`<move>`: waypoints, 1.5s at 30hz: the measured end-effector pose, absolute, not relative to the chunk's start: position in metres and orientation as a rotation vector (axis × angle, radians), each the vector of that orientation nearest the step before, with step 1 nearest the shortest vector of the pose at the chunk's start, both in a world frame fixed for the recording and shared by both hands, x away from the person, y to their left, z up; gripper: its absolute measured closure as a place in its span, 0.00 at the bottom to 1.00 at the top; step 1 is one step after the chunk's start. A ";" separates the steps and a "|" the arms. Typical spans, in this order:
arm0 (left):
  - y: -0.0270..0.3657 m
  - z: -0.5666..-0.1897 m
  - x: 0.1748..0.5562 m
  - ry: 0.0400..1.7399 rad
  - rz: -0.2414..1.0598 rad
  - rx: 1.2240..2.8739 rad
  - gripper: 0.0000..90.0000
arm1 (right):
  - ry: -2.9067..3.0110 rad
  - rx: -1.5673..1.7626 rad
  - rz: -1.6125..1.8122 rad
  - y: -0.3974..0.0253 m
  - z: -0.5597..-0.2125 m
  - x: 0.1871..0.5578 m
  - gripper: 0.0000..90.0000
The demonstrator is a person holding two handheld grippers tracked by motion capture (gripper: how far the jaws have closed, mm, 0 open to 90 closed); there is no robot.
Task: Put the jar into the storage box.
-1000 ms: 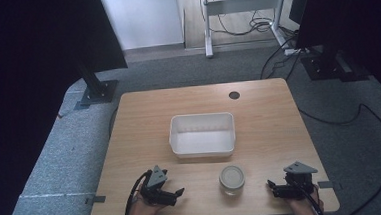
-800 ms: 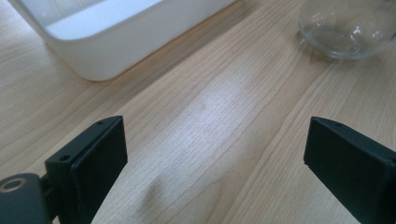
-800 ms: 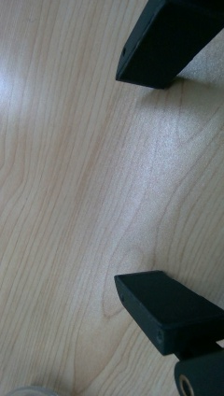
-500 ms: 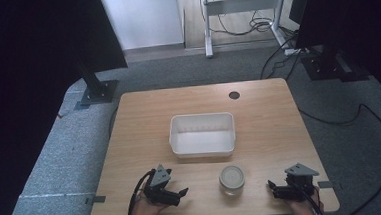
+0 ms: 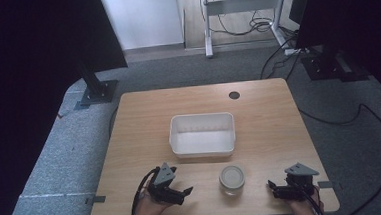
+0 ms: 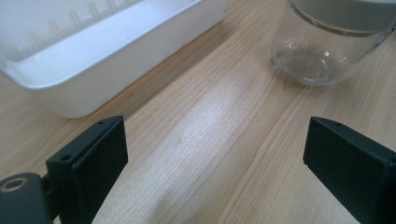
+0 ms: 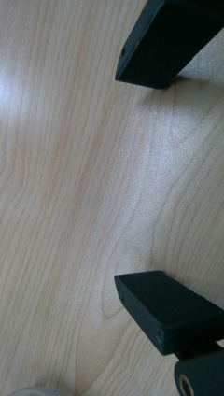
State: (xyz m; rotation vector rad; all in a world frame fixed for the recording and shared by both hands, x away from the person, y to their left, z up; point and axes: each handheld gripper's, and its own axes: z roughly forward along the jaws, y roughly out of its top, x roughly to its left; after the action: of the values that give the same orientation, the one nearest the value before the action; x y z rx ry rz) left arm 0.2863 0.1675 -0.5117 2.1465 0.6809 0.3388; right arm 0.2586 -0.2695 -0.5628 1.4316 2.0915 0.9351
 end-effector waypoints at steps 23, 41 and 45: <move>0.144 -0.501 0.288 0.627 0.312 2.138 0.06 | 2.096 1.451 0.912 -0.270 -0.561 0.267 0.04; 0.106 -0.495 0.292 0.560 0.264 2.131 0.02 | 2.094 1.453 0.911 -0.270 -0.561 0.267 0.04; 0.096 -0.494 0.293 0.543 0.254 2.130 0.02 | 2.093 1.453 0.911 -0.270 -0.561 0.267 0.04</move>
State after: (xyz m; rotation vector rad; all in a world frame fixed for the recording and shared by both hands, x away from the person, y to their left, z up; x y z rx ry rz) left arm 0.2925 0.0964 -0.4943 2.1299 0.5429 0.2542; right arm 0.2666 -0.2698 -0.5612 1.4531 2.0932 0.9112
